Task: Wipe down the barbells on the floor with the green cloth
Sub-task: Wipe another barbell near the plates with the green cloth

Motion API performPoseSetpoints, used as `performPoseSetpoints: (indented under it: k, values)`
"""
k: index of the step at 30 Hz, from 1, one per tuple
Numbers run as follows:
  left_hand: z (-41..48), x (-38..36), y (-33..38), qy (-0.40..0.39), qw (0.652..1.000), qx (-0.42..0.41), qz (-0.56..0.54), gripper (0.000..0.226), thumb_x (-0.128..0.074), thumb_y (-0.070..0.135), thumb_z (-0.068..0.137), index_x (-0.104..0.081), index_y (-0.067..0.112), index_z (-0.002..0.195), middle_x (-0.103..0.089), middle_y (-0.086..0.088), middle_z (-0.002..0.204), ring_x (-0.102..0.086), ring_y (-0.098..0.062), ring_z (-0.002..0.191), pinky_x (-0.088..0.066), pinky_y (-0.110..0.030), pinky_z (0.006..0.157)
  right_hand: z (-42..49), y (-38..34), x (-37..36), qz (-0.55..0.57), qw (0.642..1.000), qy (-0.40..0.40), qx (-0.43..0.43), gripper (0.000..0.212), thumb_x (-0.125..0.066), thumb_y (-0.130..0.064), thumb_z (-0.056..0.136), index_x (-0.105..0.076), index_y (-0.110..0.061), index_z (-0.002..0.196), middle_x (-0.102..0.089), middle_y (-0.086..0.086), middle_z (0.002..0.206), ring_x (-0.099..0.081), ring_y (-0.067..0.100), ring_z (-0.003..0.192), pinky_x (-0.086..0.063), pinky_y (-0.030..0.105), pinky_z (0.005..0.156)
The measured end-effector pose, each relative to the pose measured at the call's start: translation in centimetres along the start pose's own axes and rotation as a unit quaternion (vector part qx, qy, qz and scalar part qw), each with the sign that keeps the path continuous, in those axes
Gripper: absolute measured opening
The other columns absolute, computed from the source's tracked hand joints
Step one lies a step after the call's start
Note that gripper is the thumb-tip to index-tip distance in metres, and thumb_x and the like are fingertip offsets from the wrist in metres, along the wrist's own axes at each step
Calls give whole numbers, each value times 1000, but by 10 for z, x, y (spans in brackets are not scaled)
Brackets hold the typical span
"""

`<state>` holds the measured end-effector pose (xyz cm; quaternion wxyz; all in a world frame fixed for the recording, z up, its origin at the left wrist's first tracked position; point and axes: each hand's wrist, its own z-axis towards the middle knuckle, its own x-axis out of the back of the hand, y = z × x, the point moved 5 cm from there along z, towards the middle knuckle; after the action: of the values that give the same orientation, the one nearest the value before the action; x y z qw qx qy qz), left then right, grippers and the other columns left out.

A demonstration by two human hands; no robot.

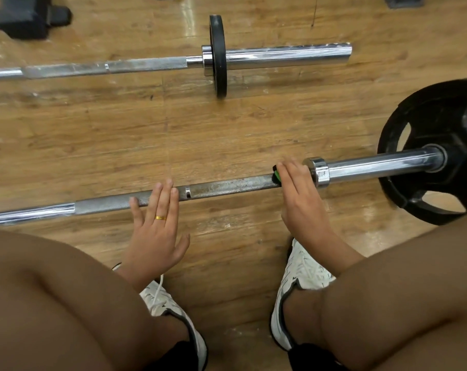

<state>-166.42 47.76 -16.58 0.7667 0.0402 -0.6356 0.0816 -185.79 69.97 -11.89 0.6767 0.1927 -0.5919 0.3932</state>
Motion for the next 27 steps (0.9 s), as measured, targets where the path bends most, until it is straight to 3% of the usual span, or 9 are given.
performPoseSetpoints:
  k: [3,8,12,14,20,25,27]
  values:
    - [-8,0,5,5,1000,2,9,98,-47,48,88,-4,-4,159,-5,-22,167,-7,-38,155,-1,-70,118,-10,-9,-1,21,999,-8,35,73,-38,29,71,-41,13,142,-45,29,144,-36,44,141,-30,54,118]
    - [-21,-1,11,16,999,-10,28,95,-49,41,88,-4,-4,158,-6,-24,167,-7,-38,155,1,-70,118,-27,-14,-2,24,993,-25,117,65,-27,23,83,-37,10,147,-40,27,150,-27,40,148,-19,48,124]
    - [-29,0,16,16,999,-17,31,89,-45,36,91,-2,-3,159,0,-21,168,-5,-36,155,-6,-71,116,-34,-1,-3,40,997,-4,66,74,-39,29,77,-35,10,148,-39,27,150,-31,41,146,-29,53,119]
    - [-32,1,17,19,999,-15,29,89,-45,35,91,-1,-2,159,2,-20,168,-3,-35,156,-6,-71,116,-34,0,-1,48,999,16,19,74,-43,29,77,-34,9,148,-38,26,149,-32,41,144,-27,52,120]
    - [-33,4,21,29,999,-8,33,85,-46,37,91,-11,-6,155,-14,-23,164,1,-34,156,-3,-69,116,-35,-8,1,15,995,-28,97,61,-17,15,89,-39,9,146,-41,25,147,-33,39,142,-22,47,123]
    - [-30,8,19,23,999,-10,26,87,-49,38,89,-12,-5,155,-10,-22,165,0,-33,156,1,-66,119,-27,-4,12,-19,999,-20,25,61,-26,14,84,-43,10,142,-48,27,140,-40,41,136,-17,40,124]
    - [-27,9,18,18,1000,-4,19,89,-49,39,89,-9,-5,156,-8,-21,166,0,-33,156,3,-65,119,-27,-10,11,-15,999,-25,33,63,-26,16,83,-42,10,143,-46,27,142,-38,40,138,-15,39,125]
